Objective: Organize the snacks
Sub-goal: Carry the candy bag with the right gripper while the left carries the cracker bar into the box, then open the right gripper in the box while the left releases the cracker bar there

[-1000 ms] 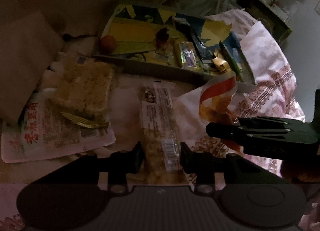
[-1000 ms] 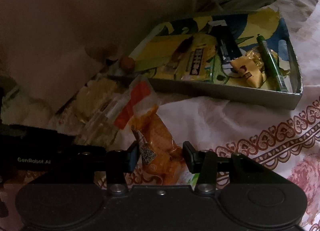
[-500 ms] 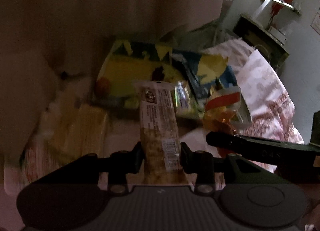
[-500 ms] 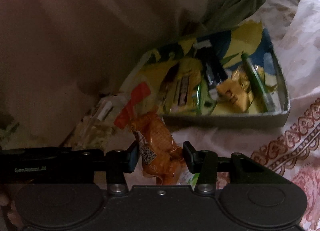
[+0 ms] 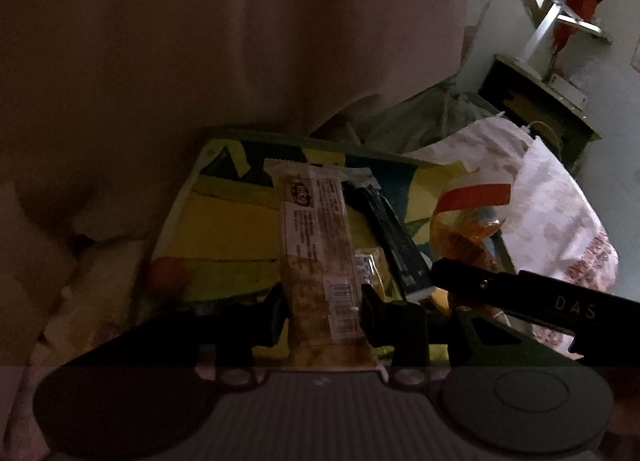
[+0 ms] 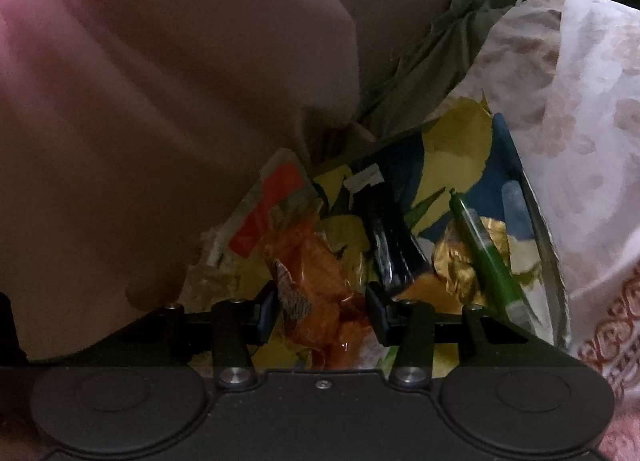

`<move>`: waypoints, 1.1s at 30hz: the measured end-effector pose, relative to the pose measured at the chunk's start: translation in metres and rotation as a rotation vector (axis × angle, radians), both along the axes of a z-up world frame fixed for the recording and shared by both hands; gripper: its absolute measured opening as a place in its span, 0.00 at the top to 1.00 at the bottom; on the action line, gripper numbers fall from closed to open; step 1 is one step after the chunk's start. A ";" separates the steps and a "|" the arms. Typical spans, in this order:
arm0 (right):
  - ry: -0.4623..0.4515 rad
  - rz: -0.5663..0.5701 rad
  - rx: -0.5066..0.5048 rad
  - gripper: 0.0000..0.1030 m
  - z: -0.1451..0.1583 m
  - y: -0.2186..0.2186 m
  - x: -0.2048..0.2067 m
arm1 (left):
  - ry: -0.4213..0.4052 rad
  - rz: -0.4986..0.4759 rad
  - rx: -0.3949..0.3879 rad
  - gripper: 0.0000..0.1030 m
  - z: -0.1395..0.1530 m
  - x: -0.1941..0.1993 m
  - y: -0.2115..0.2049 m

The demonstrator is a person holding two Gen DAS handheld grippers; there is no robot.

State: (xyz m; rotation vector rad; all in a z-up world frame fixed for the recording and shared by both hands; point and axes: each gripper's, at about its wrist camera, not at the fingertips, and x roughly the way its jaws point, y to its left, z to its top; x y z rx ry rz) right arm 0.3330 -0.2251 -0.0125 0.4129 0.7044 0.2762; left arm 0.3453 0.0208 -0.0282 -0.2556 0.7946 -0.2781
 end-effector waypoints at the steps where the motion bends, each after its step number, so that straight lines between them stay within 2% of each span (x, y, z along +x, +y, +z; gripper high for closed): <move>1: 0.005 -0.003 0.009 0.53 -0.002 0.000 0.005 | 0.000 0.003 0.004 0.60 -0.002 0.004 -0.002; 10: 0.041 0.008 0.026 0.53 -0.019 0.005 0.031 | 0.029 0.029 0.028 0.60 -0.018 0.031 -0.012; 17: 0.061 0.012 0.036 0.52 -0.025 0.003 0.035 | 0.061 0.036 0.050 0.59 -0.033 0.034 -0.018; 26: 0.073 0.024 0.040 0.40 -0.026 0.004 0.035 | 0.078 0.035 0.046 0.59 -0.037 0.030 -0.016; 29: 0.084 0.025 0.048 0.35 -0.026 0.003 0.035 | 0.078 0.038 0.054 0.56 -0.035 0.027 -0.015; 33: 0.079 0.016 0.054 0.33 -0.022 0.000 0.034 | 0.070 0.033 0.076 0.50 -0.031 0.023 -0.014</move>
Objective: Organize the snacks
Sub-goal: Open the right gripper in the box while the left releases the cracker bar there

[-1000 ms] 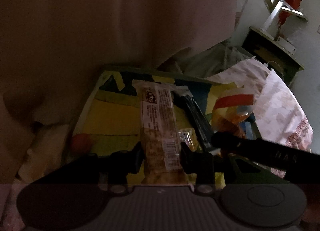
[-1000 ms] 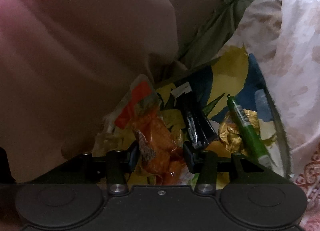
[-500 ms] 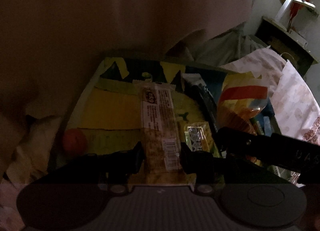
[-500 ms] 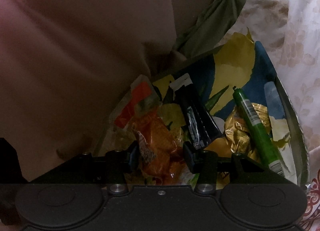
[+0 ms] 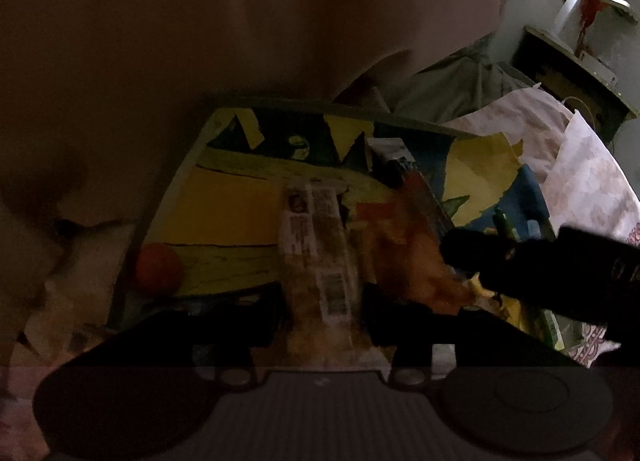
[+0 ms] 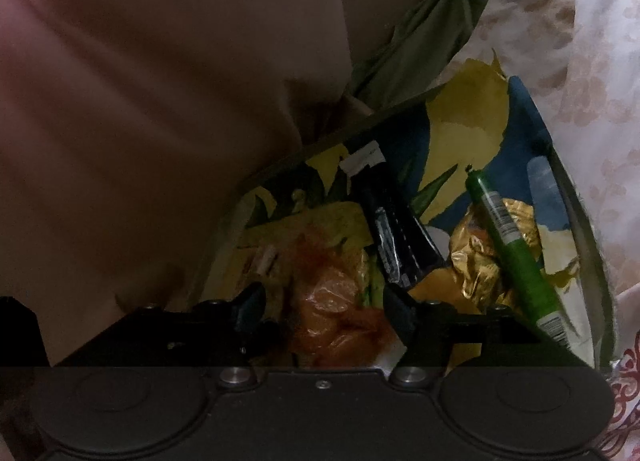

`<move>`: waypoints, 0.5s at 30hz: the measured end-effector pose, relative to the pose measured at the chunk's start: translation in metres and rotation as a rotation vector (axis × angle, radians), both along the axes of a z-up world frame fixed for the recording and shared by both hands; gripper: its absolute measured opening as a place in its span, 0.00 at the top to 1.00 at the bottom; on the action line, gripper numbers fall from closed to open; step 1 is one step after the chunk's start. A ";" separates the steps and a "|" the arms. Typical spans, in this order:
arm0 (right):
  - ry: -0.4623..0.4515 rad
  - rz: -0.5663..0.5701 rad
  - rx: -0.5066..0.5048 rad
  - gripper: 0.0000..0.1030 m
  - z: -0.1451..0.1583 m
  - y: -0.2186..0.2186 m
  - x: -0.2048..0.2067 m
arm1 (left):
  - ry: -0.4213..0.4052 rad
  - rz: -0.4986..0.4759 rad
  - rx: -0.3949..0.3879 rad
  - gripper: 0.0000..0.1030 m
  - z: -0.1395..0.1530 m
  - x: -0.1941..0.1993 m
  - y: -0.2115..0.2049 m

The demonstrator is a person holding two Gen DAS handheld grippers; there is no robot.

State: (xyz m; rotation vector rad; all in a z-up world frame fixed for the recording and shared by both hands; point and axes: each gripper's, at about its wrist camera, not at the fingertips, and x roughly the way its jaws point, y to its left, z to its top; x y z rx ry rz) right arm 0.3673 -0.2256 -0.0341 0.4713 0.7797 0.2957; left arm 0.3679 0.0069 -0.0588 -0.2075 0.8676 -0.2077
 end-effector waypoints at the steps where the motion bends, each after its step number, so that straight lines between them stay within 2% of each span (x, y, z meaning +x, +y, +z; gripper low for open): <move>1: -0.001 -0.003 0.010 0.33 0.002 -0.002 0.000 | -0.001 0.001 0.003 0.48 0.001 -0.002 0.001; 5: -0.013 -0.017 0.034 0.26 0.010 -0.008 -0.002 | -0.015 0.012 0.007 0.39 0.009 -0.009 0.005; 10: -0.039 -0.023 0.058 0.19 0.019 -0.014 -0.011 | -0.055 0.044 0.012 0.19 0.026 -0.023 0.014; 15: -0.077 -0.020 0.066 0.11 0.031 -0.018 -0.027 | -0.107 0.091 0.026 0.06 0.050 -0.040 0.027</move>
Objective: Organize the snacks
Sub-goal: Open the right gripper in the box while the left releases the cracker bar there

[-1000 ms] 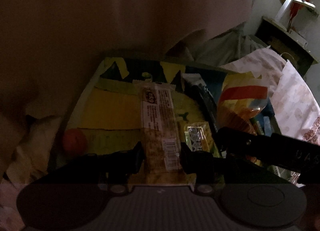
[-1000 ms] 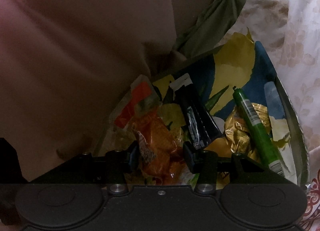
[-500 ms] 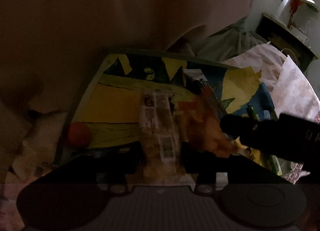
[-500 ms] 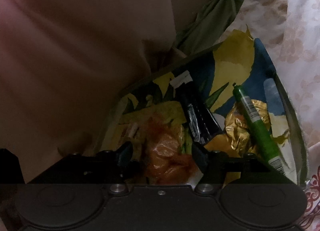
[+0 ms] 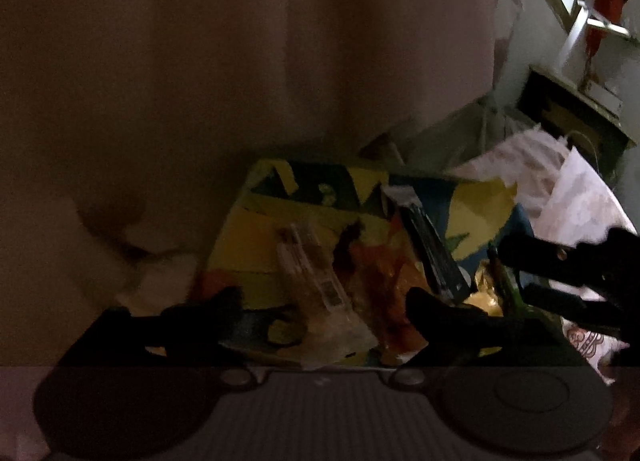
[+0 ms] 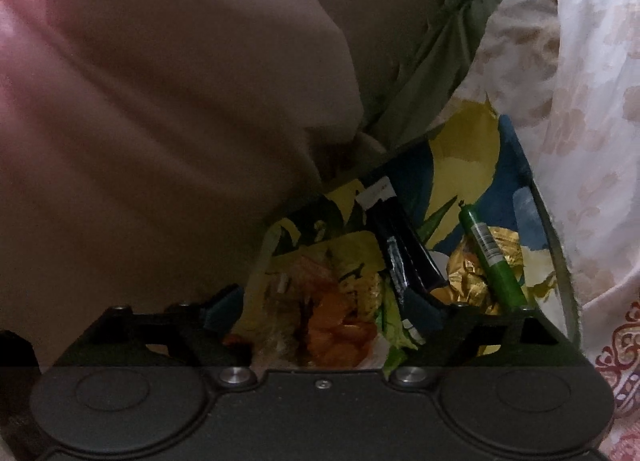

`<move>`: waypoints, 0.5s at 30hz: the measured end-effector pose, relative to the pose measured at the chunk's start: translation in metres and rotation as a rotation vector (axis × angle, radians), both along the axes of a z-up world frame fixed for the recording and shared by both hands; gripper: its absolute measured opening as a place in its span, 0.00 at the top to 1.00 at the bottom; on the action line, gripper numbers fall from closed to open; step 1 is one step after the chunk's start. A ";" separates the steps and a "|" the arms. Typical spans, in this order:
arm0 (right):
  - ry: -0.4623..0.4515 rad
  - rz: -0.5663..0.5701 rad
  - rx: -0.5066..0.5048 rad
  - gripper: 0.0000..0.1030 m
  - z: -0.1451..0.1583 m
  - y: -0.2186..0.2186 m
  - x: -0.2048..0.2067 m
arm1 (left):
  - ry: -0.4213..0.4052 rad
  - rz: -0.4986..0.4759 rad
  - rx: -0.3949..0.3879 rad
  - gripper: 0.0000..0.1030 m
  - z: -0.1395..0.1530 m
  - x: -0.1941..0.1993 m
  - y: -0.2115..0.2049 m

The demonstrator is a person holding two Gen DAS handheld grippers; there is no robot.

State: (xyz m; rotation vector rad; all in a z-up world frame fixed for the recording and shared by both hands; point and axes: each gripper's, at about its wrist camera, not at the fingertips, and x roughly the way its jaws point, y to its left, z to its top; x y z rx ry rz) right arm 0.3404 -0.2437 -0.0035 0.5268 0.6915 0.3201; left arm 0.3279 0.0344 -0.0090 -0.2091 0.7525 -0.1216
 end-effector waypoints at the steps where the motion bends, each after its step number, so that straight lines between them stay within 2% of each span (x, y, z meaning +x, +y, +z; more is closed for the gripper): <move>1: -0.005 -0.001 -0.003 0.10 0.003 -0.001 -0.004 | -0.009 0.008 0.006 0.05 0.004 -0.004 0.002; 8: -0.084 0.019 -0.071 0.01 0.026 0.002 -0.041 | -0.058 0.050 0.025 0.01 0.031 -0.035 0.017; 15: -0.184 0.051 -0.185 0.01 0.046 0.020 -0.079 | -0.085 0.090 0.036 0.00 0.046 -0.078 0.036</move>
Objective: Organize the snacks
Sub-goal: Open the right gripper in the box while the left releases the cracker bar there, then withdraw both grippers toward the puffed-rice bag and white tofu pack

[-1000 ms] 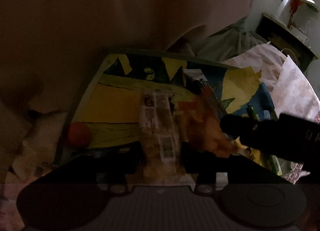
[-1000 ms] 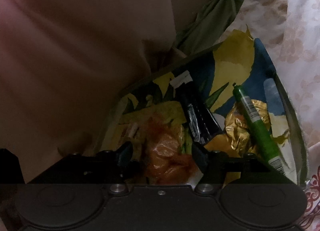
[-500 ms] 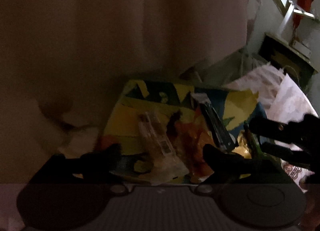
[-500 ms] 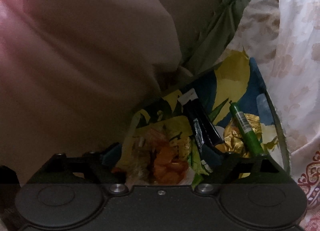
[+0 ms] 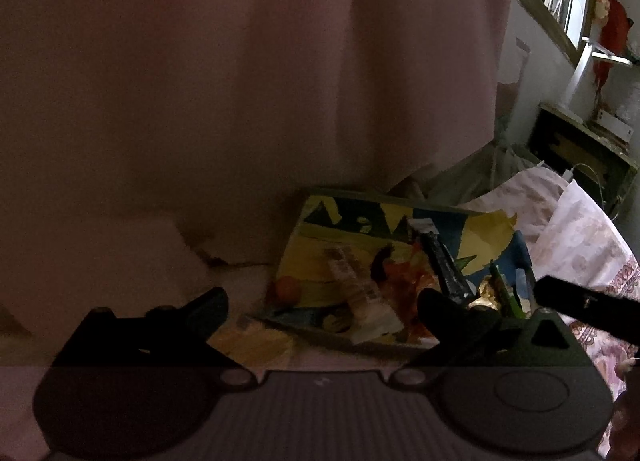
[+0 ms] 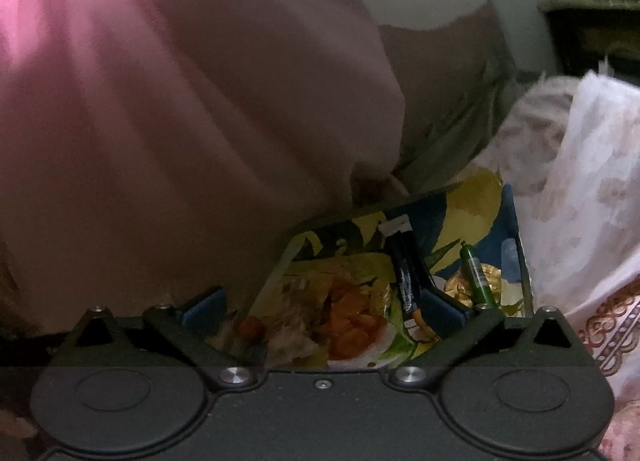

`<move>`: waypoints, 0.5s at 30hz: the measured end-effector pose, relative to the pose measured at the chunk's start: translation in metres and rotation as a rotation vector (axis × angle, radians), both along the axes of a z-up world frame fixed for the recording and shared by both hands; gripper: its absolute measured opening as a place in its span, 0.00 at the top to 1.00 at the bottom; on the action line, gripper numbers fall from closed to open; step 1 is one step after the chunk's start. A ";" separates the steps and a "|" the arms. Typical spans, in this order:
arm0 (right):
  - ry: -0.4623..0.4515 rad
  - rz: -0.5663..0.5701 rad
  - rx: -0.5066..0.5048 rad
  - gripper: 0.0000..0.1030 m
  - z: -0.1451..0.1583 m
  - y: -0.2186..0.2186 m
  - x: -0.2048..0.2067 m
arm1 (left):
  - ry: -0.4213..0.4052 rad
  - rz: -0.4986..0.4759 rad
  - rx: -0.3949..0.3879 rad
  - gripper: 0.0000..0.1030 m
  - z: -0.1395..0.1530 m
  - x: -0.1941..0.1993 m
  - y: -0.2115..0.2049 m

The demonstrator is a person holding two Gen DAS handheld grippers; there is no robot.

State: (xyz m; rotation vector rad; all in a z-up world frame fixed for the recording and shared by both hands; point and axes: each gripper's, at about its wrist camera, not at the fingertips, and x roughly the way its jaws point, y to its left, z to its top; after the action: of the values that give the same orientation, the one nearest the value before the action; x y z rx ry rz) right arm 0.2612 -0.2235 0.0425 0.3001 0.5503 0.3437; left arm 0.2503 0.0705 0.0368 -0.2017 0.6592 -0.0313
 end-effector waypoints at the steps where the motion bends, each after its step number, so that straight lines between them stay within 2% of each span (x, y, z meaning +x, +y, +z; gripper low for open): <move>1: -0.008 0.005 -0.017 0.01 0.001 0.004 -0.007 | -0.004 0.003 0.006 0.00 0.002 -0.006 0.003; 8: -0.061 0.039 -0.112 0.00 0.006 0.028 -0.047 | -0.006 0.023 0.054 0.00 0.008 -0.046 0.023; 15: -0.082 0.049 -0.157 0.00 0.008 0.052 -0.074 | 0.001 0.048 0.105 0.00 0.006 -0.081 0.042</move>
State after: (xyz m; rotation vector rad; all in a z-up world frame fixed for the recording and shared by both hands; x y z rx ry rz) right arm 0.1870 -0.1713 0.0504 0.1203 0.5018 0.3566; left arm 0.1694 0.1128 0.0423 -0.1159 0.6546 0.0497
